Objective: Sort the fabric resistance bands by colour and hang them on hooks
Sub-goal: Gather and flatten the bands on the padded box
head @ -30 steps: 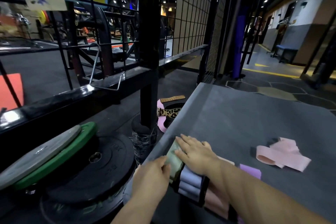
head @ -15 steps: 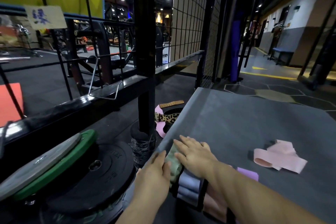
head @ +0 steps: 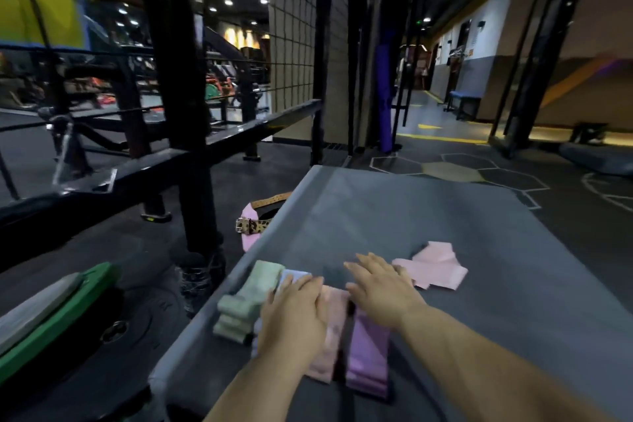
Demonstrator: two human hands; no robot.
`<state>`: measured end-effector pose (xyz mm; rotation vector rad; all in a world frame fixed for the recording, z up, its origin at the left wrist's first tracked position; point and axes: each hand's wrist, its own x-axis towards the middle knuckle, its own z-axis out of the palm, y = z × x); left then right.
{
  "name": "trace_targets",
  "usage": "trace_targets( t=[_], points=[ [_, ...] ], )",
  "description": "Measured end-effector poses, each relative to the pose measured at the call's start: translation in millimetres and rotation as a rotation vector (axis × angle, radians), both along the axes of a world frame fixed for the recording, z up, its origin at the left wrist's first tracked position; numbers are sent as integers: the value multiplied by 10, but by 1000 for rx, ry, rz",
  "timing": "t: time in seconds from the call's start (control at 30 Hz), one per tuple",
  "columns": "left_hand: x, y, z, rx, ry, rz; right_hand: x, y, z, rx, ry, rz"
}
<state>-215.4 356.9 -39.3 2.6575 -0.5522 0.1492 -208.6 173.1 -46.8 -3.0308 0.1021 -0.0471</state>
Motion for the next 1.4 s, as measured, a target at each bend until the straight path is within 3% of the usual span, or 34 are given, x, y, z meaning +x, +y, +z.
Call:
trace_targets(
  t=[0.23,0.5,0.73,1.03,1.23,1.4],
  points=[
    [-259,-742,20,6,43,-247,-656,-824,-141,110,-163,-294],
    [-226,-1086,-192,-21,75,-268,-609,-1299,-321,306,-186,-586],
    [-193,-1125,-185,-40,158,-240,-306,-1385,-285,269,-126,-565],
    [-358,-1214,13,-83,154,-262,-787,-1257,-145,625,-306,-447],
    [-482,-1316,4,-128,138,-347,-1376,-1255,-78,686,-233,-401],
    [-663,-1475,-58,67,132,-529,-1985,-1397,-15,928,-129,-364]
  ],
)
